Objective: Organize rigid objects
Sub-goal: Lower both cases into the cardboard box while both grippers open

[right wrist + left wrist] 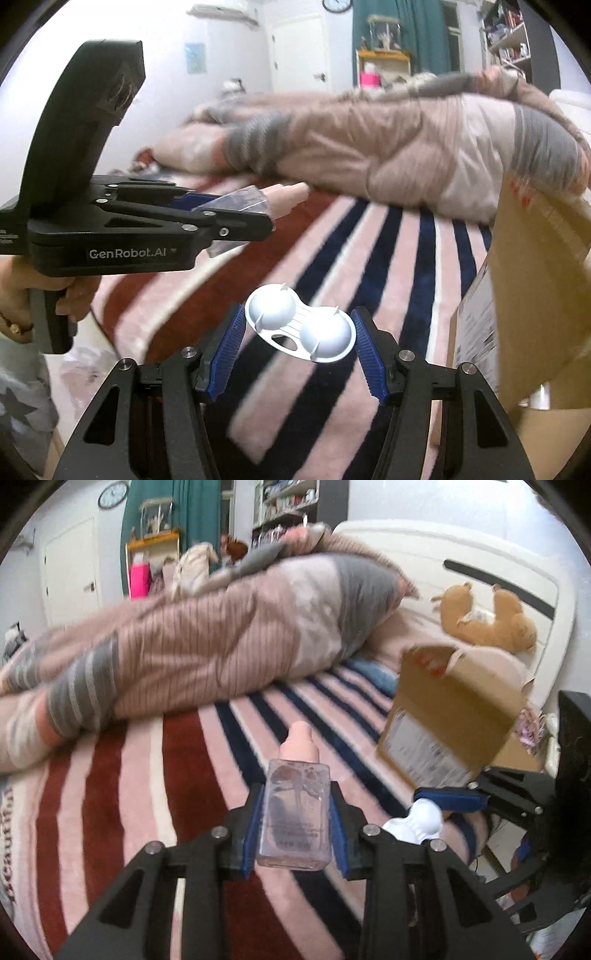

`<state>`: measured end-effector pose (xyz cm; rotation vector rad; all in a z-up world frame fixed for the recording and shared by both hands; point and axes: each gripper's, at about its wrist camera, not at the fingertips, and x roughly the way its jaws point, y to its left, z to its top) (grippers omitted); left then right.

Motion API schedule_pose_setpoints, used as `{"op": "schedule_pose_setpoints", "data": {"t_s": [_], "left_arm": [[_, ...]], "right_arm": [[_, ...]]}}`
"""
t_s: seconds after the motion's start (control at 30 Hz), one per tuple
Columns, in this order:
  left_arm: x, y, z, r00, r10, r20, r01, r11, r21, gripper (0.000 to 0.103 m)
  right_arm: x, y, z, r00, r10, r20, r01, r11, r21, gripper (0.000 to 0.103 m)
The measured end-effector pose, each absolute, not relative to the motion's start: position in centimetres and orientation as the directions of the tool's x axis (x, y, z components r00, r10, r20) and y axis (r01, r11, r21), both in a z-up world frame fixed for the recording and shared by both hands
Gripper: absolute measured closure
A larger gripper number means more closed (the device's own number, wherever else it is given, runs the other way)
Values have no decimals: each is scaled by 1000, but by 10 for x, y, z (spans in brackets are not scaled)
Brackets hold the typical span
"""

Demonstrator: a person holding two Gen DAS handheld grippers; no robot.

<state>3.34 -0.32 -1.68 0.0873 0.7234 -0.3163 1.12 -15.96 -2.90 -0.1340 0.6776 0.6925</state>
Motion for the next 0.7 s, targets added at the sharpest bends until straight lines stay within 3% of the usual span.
{"op": "schedule_pose_setpoints", "data": {"t_s": [0.37, 0.7], "left_arm": [[22, -105, 52, 722, -353, -595, 439, 899, -1, 73], [71, -218, 31, 604, -411, -683, 554, 832, -11, 73]], "right_arm": [[-2, -255, 42, 693, 532, -487, -569, 818, 85, 48], [35, -344, 18, 738, 398, -544, -430, 900, 74, 48]]}}
